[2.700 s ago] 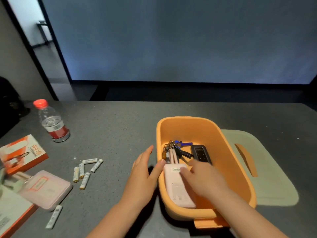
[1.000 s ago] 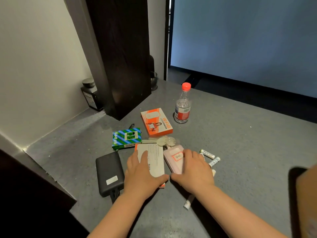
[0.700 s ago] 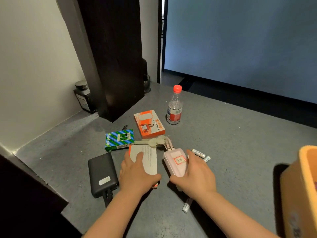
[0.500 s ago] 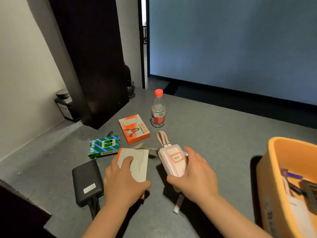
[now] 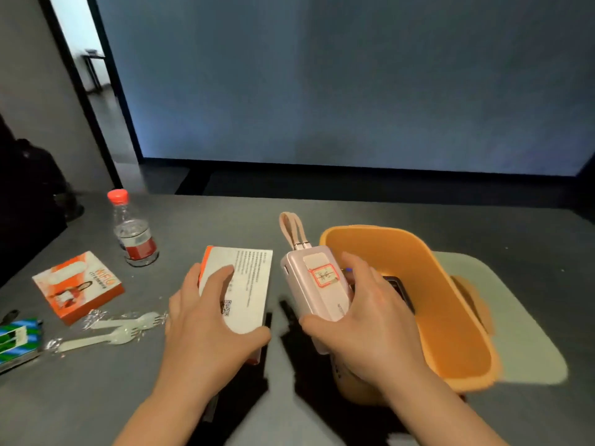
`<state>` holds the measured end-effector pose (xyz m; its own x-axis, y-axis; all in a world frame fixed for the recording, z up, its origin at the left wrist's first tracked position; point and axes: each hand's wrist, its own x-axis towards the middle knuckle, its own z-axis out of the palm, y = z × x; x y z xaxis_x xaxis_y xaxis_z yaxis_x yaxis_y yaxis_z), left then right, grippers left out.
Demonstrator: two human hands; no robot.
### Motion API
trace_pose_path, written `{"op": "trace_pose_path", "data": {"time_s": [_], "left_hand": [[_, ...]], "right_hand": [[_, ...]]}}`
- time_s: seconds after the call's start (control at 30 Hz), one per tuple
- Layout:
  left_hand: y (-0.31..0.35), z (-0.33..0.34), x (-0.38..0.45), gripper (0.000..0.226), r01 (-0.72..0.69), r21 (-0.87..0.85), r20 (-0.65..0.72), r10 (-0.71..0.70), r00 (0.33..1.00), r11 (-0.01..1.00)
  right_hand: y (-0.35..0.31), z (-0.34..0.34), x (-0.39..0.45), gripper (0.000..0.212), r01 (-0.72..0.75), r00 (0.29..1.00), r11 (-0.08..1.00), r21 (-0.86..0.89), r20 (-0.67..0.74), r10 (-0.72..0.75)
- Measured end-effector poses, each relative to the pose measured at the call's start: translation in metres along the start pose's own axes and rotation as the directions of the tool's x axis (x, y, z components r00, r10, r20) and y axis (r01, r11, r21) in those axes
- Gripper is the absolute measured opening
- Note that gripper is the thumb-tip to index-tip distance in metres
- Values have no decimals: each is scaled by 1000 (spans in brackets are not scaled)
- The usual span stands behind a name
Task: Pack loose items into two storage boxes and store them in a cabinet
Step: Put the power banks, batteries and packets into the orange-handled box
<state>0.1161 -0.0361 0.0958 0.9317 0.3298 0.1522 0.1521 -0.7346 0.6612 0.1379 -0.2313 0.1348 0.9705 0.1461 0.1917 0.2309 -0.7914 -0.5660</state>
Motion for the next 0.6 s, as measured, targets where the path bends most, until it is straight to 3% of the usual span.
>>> {"op": "trace_pose_path", "data": {"time_s": [0.13,0.27,0.6], "left_hand": [[29,30,-2,96,-52,-83,59,57,997,995],[37,42,-3,95,-70,-114,65,78,995,991],[39,39,-1,95,-71,-114,35,76,997,991]], "right_hand": [[40,-25,-4,98,-164,986,981,-101,-44,161],[66,-25,-4,88,-252,967,945,-206,-27,252],[79,7,8,81,-251,921,899,-358,198,336]]}}
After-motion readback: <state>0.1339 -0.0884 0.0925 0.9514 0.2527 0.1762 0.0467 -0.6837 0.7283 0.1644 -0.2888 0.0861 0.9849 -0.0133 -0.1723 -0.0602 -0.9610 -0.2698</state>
